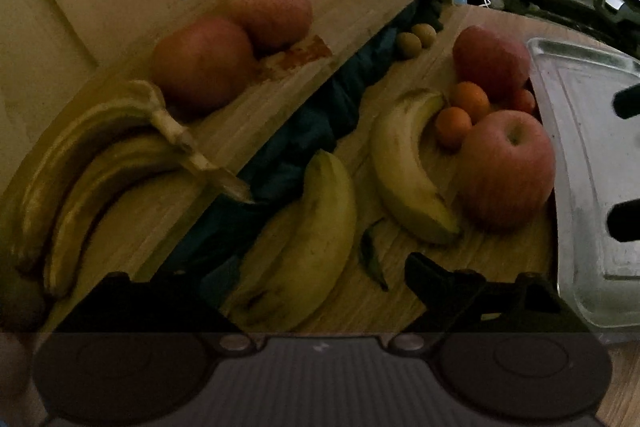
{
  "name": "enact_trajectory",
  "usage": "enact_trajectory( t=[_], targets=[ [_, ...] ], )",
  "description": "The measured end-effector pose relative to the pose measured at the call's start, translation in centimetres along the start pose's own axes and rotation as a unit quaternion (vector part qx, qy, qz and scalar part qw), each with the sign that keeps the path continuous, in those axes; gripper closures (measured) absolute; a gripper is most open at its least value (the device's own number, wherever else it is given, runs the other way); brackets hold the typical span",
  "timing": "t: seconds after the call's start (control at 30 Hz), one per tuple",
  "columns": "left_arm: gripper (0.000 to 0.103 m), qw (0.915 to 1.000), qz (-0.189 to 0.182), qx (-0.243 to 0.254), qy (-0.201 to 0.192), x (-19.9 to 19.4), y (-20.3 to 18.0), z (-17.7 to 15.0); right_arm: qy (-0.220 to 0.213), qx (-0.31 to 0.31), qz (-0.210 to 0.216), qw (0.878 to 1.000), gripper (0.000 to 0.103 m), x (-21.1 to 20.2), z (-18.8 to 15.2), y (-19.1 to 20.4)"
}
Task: Organize fruits
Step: 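Grasp a red apple with the right gripper while the left gripper grasps a yellow banana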
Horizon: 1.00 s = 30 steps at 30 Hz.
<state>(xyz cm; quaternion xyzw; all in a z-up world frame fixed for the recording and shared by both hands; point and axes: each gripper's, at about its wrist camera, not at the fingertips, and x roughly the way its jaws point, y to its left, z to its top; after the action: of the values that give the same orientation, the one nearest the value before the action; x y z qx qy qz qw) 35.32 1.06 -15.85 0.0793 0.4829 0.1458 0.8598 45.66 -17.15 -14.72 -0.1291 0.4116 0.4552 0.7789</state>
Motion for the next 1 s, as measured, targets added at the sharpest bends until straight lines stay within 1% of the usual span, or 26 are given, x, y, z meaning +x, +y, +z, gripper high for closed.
enact_trajectory(
  t=[0.03, 0.1, 0.17, 0.23, 0.3, 0.33, 0.4, 0.43, 0.5, 0.63, 0.87, 0.93, 1.0],
  targets=[
    [0.013, 1.0, -0.003, -0.002, 0.003, 0.2, 0.2, 0.0, 0.003, -0.002, 0.003, 1.0, 0.005, 0.4, 0.2, 0.0],
    [0.019, 0.9999, -0.011, -0.009, 0.008, 0.8, 0.8, 0.1, 0.007, -0.004, 0.006, 1.0, 0.006, 1.2, 0.5, 0.1],
    [0.02, 0.9995, -0.019, -0.022, 0.008, 1.1, 1.4, 0.1, 0.01, -0.005, 0.011, 1.0, 0.008, 2.0, 0.6, 0.0],
    [0.023, 0.999, -0.026, -0.035, 0.009, 1.4, 1.9, 0.2, 0.013, -0.007, 0.014, 1.0, 0.01, 2.7, 0.8, 0.0],
    [0.03, 0.9985, -0.033, -0.044, 0.008, 1.5, 2.3, 0.3, 0.015, -0.012, 0.018, 1.0, 0.015, 3.3, 1.2, 0.0],
    [0.032, 0.9982, -0.035, -0.047, 0.009, 1.6, 2.4, 0.4, 0.016, -0.016, 0.018, 1.0, 0.015, 3.7, 1.3, 0.0],
    [0.041, 0.9974, -0.043, -0.056, 0.013, 1.7, 2.7, 0.6, 0.02, -0.022, 0.02, 0.999, 0.015, 4.3, 1.6, 0.2],
    [0.043, 0.9969, -0.047, -0.06, 0.017, 1.8, 2.9, 0.8, 0.022, -0.026, 0.021, 0.999, 0.015, 4.6, 1.7, 0.2],
    [0.045, 0.9964, -0.048, -0.065, 0.026, 1.9, 2.9, 1.2, 0.03, -0.035, 0.018, 0.999, 0.016, 5.3, 1.9, 0.4],
    [0.045, 0.9954, -0.047, -0.074, 0.038, 2.2, 3.1, 1.7, 0.038, -0.046, 0.025, 0.998, 0.018, 6.2, 2.1, 0.7],
    [0.046, 0.9937, -0.053, -0.078, 0.06, 2.6, 3.4, 2.4, 0.051, -0.044, 0.029, 0.997, 0.019, 7.1, 2.0, 1.0],
    [0.046, 0.9935, -0.053, -0.078, 0.064, 2.6, 3.4, 2.5, 0.052, -0.048, 0.025, 0.997, 0.02, 7.3, 2.0, 1.2],
    [0.047, 0.9934, -0.053, -0.078, 0.065, 2.6, 3.3, 2.6, 0.052, -0.048, 0.019, 0.997, 0.024, 7.5, 2.0, 1.3]
  ],
)
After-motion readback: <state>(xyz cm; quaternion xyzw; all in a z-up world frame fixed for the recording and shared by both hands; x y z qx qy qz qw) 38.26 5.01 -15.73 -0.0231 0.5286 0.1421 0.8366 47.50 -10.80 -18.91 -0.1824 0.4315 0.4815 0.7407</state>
